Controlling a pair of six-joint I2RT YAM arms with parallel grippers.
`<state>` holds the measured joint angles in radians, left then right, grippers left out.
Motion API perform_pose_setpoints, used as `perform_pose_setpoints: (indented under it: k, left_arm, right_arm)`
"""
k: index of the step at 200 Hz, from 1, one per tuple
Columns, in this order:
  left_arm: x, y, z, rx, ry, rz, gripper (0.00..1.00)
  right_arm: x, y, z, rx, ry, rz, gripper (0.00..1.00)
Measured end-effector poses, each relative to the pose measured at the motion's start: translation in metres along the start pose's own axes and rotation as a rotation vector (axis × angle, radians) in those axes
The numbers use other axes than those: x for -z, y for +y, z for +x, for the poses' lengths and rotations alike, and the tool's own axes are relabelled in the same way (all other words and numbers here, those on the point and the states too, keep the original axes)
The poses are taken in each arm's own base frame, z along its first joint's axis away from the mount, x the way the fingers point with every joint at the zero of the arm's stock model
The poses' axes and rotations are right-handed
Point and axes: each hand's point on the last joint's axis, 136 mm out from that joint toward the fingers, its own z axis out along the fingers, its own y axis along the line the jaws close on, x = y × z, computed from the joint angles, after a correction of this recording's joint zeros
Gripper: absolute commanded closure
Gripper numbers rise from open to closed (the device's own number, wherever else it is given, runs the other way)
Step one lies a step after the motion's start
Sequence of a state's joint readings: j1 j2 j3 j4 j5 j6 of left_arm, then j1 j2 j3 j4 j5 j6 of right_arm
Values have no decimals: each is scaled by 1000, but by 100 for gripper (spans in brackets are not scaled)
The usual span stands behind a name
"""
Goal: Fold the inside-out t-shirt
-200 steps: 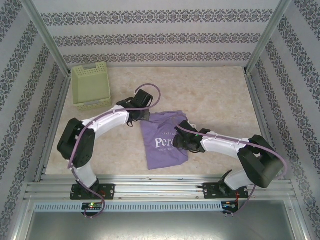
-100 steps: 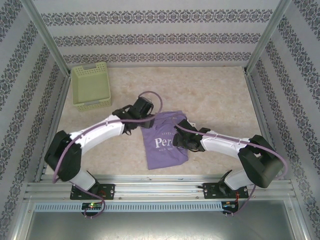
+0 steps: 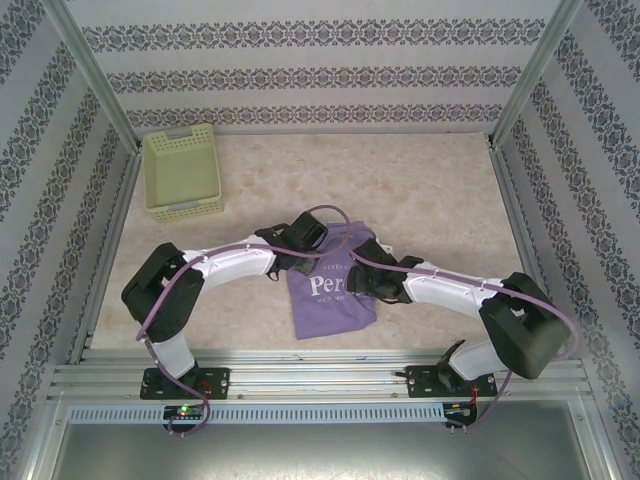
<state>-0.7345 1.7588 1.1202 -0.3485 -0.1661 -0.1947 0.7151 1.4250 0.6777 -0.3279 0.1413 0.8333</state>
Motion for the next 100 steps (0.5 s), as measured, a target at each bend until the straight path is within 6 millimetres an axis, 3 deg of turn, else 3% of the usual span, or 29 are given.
perform_pose_setpoints:
  k: [19,49,100]
  left_arm:
    - [-3,9,-14,22,-22,-25,83]
    - [-2,32,-32,103,-62,-44,93]
    - [-4,78,-51,297,-78,10,92]
  right_arm:
    - [0,-1,0,-2,0,1,35]
    - [0,-2,0,-5,0,3,35]
    - [0,-2,0,-5,-2,1,35]
